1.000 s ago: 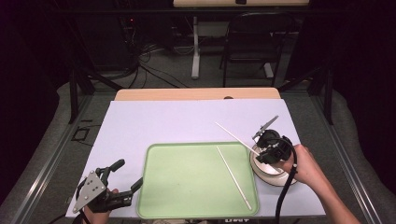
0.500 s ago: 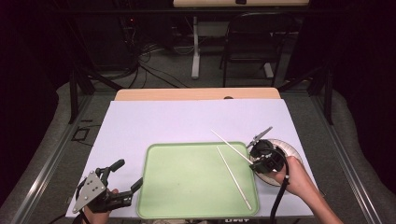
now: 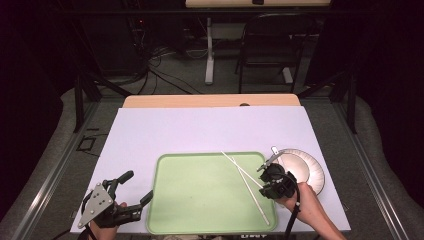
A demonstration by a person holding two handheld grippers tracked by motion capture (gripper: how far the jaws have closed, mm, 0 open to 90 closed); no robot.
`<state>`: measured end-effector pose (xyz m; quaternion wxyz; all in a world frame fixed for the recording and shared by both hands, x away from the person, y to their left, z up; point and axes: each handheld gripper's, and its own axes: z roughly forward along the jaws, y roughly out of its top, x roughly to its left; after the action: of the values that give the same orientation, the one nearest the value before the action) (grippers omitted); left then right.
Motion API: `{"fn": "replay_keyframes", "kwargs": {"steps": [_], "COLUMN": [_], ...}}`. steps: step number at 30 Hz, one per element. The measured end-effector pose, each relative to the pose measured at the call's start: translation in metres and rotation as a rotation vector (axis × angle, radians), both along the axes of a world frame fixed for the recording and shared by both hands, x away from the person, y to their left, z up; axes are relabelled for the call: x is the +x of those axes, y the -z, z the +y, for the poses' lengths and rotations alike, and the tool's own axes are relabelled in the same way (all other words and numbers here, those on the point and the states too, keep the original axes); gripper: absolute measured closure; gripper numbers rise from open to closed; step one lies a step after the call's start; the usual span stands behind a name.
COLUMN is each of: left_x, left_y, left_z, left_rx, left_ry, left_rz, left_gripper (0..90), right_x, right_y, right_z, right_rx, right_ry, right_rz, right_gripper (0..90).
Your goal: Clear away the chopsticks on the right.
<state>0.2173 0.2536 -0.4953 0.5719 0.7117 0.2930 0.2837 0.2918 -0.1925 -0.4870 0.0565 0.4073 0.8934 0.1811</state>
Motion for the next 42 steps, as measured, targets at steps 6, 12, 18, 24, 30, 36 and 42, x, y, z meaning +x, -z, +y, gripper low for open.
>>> {"fn": "replay_keyframes", "kwargs": {"steps": [6, 12, 18, 24, 30, 36, 42], "left_x": [0.000, 0.000, 0.000, 0.000, 0.000, 0.000, 0.000], "left_y": [0.000, 0.000, 0.000, 0.000, 0.000, 0.000, 0.000], "left_z": [0.000, 0.001, 0.000, 0.000, 0.000, 0.000, 0.000], "left_rx": [0.000, -0.006, 0.002, -0.002, 0.002, 0.002, 0.001], "left_ry": [0.001, 0.002, 0.005, 0.006, 0.007, 0.008, 0.008], "left_rz": [0.000, -0.003, -0.004, -0.005, -0.004, -0.005, -0.005], "left_gripper": [15.3, 15.3, 15.2, 15.2, 15.3, 15.3, 15.3], "right_x": [-0.005, -0.001, 0.001, 0.000, -0.001, -0.004, -0.007], "right_y": [0.018, 0.030, 0.043, 0.042, 0.042, 0.041, 0.032], "right_z": [0.002, -0.002, -0.002, 0.000, 0.001, 0.002, 0.003], "right_rx": [0.015, 0.035, 0.044, 0.036, 0.042, 0.058, 0.026], "right_ry": [0.059, 0.159, 0.214, 0.221, 0.207, 0.182, 0.128], "right_rz": [0.016, 0.029, 0.013, 0.007, 0.012, -0.039, -0.047], "right_gripper": [83.8, 83.8, 83.6, 83.0, 75.3, 64.4, 50.1]}}
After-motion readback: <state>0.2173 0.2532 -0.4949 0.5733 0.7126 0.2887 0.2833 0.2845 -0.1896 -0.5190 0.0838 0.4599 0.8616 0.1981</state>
